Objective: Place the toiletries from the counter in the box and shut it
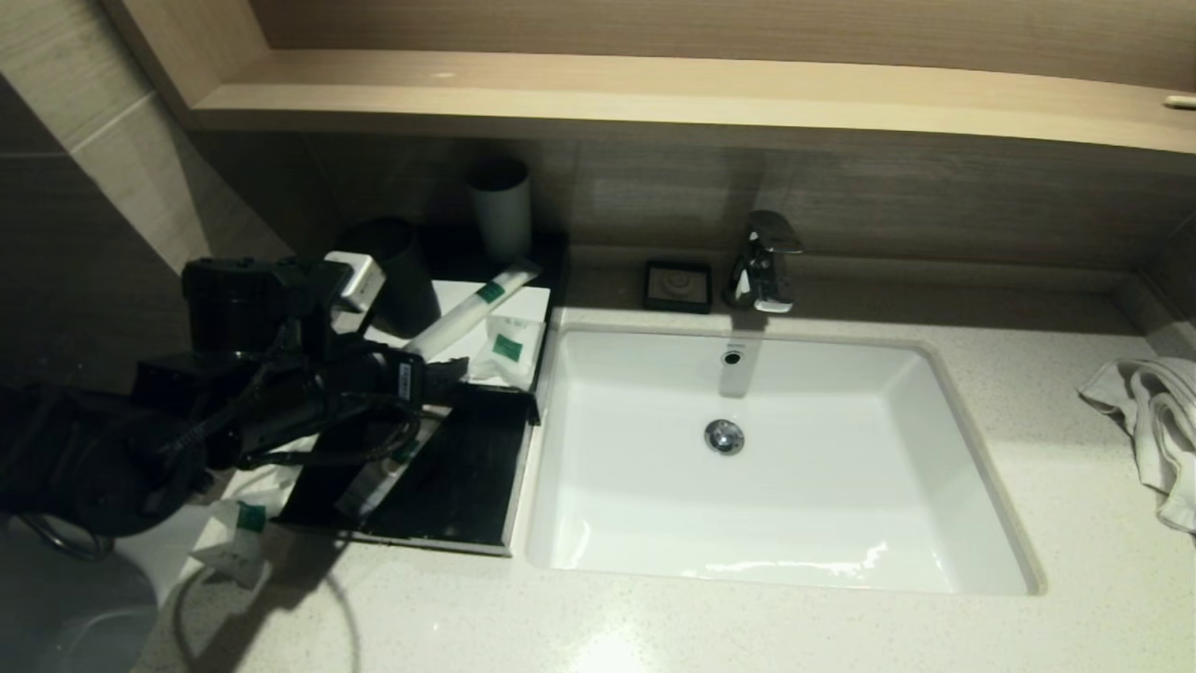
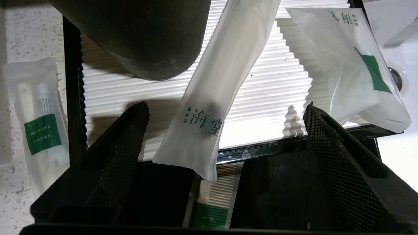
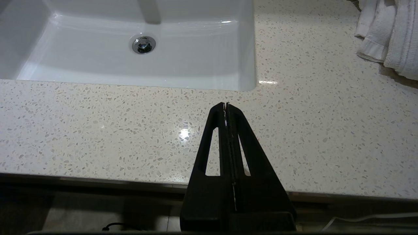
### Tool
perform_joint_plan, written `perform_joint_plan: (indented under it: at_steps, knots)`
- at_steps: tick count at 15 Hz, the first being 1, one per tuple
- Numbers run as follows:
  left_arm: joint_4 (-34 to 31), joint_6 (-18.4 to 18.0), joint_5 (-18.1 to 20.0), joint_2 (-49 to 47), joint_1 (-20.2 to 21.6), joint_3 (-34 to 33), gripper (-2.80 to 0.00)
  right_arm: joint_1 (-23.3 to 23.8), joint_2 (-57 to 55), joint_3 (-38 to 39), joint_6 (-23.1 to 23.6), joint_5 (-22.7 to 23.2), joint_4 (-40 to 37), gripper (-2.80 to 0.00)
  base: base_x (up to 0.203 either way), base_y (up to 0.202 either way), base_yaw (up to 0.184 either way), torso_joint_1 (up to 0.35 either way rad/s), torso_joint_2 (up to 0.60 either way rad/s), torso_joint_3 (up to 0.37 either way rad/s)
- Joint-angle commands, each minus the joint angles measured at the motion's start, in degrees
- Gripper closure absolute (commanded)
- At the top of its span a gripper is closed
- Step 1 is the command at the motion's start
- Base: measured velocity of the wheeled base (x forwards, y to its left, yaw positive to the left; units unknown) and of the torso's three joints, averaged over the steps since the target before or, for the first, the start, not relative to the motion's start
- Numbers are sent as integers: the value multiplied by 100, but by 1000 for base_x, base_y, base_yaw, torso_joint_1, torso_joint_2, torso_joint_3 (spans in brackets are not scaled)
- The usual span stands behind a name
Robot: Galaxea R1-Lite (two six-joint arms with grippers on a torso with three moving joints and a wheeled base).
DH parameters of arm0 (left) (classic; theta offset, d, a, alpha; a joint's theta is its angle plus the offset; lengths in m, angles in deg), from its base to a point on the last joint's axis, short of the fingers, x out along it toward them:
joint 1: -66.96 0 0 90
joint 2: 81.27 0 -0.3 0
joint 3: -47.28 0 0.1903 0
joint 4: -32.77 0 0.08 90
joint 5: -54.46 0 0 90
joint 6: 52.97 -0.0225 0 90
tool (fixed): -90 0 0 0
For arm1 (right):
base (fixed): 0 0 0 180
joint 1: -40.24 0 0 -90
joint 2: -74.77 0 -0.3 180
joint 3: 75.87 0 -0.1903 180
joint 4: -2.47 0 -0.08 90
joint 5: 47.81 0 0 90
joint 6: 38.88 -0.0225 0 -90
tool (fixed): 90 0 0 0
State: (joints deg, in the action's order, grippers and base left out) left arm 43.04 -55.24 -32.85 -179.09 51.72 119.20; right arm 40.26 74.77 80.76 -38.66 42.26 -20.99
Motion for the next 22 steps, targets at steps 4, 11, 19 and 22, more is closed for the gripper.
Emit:
perform_joint_plan:
  at_steps: [4, 11, 19, 22]
  knots:
    - [20, -10, 3, -36, -5, 5, -280, -2, 0, 0, 4, 1, 1, 0, 0, 0, 0, 0, 0, 0]
    - [167, -177, -5, -106, -5, 15, -280, -2, 0, 0, 4, 1, 1, 0, 0, 0, 0, 0, 0, 0]
    - [178, -177, 3, -132, -5, -4, 0, 6, 0, 0, 4, 1, 1, 0, 0, 0, 0, 0, 0, 0]
    - [178, -182, 4, -102, -5, -13, 0, 5, 0, 0, 4, 1, 1, 0, 0, 0, 0, 0, 0, 0]
